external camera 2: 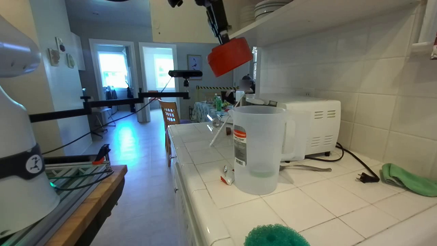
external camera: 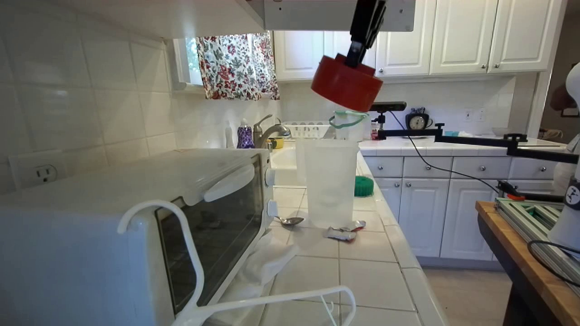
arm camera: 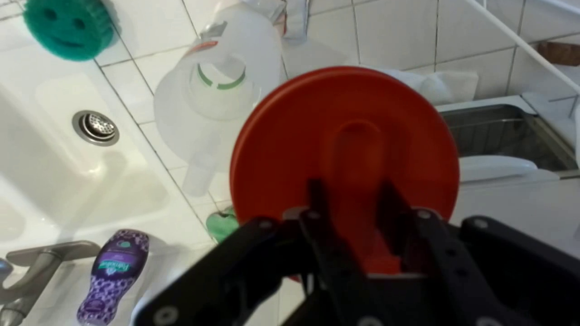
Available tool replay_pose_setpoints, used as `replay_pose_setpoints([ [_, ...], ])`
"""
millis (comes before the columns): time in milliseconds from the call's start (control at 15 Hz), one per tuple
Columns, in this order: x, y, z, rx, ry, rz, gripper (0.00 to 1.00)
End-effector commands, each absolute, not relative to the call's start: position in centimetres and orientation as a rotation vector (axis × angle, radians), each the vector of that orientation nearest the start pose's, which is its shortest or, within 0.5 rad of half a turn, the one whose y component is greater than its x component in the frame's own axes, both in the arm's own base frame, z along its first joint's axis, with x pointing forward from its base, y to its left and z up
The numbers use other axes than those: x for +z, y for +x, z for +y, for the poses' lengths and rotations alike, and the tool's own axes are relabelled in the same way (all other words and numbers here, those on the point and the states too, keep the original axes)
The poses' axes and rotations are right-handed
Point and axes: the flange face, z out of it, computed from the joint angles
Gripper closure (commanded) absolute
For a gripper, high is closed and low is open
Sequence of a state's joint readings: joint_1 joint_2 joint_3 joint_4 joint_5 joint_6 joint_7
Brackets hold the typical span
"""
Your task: Place the red lid on the bottom shelf of the open cabinet
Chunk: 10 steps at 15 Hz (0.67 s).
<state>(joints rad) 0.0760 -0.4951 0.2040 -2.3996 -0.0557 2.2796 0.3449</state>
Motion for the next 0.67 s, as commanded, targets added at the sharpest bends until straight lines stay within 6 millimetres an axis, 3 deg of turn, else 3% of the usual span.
replay_pose_setpoints([
  [0,56.2,42.1,12.5,-0.716,-3.081,0.078,0.92],
  [600,65.0,44.5,12.4,-0.951,-2.91,0.069,0.92],
])
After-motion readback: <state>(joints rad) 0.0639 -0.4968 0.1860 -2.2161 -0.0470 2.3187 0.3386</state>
